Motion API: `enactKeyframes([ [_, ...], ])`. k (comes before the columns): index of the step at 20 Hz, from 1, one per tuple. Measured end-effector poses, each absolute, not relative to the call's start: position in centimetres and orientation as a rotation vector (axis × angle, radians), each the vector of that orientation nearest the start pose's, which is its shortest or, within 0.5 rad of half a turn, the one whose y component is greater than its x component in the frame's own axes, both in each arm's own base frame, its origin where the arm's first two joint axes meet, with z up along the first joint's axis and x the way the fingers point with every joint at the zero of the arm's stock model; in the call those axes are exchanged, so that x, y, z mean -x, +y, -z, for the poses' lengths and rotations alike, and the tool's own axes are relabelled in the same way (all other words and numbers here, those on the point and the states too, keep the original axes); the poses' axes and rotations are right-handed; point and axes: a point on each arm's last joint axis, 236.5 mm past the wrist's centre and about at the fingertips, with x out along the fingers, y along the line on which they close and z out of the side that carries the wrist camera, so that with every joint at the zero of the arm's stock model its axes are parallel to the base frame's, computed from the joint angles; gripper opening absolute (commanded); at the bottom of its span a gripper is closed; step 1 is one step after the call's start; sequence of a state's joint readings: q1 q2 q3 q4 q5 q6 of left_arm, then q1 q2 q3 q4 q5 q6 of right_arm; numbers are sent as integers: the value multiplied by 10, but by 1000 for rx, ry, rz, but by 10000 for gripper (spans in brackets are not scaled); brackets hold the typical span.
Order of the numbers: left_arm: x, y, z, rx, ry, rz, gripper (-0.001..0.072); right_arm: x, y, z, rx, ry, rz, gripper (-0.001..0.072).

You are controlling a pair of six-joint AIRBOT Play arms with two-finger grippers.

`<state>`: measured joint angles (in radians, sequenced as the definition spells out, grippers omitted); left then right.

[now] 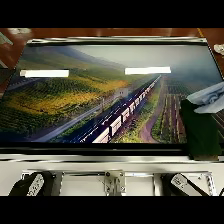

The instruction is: Fold the shirts.

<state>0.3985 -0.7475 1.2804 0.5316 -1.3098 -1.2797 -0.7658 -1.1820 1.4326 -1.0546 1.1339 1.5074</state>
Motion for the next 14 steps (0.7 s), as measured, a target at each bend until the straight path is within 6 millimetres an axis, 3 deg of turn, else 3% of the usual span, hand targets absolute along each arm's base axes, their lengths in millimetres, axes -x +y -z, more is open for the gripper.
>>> enactKeyframes([
  [3,-307,-85,-307,501,504,541,36,-347,-228,-154,-661,811,439,66],
  [7,-308,-84,-295,524,532,538,36,-303,-236,-126,-682,991,570,66],
  [14,-306,-85,-293,526,534,539,36,-218,-218,-73,-734,1370,731,66],
])
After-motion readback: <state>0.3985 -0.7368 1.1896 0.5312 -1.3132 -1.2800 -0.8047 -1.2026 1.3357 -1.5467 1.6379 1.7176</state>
